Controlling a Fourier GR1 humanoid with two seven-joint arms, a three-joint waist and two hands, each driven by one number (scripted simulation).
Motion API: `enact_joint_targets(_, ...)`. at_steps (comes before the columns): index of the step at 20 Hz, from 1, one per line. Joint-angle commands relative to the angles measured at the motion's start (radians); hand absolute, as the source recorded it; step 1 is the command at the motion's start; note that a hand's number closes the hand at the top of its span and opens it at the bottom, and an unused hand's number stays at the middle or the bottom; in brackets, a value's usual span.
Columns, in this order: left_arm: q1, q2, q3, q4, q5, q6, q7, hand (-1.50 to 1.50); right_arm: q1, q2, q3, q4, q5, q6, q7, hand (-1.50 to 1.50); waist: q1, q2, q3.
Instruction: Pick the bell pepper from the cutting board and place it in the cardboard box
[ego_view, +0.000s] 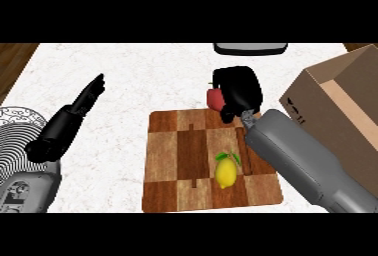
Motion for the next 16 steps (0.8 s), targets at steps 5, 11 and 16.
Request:
enact_joint_targets(5, 0.022, -0.011, 0.001, -0.028, -0.012, 0.006, 0.02, 0.0, -0.011, -0.099, -0.179, -0.207, 0.071, -0.05, 0.209, 1.5, -0.009, -0.006, 0.0)
enact_joint_targets(11, 0.027, -0.036, -0.014, -0.019, -0.023, 0.01, 0.018, 0.0, 0.033, -0.181, -0.321, -0.319, 0.102, -0.047, 0.377, 1.5, -0.016, -0.004, 0.0)
enact_joint_targets(16, -0.001, -0.014, 0.012, -0.04, -0.024, -0.003, 0.036, 0.0, 0.118, -0.294, -0.479, -0.286, 0.056, -0.111, 0.257, 1.5, -0.004, 0.002, 0.001)
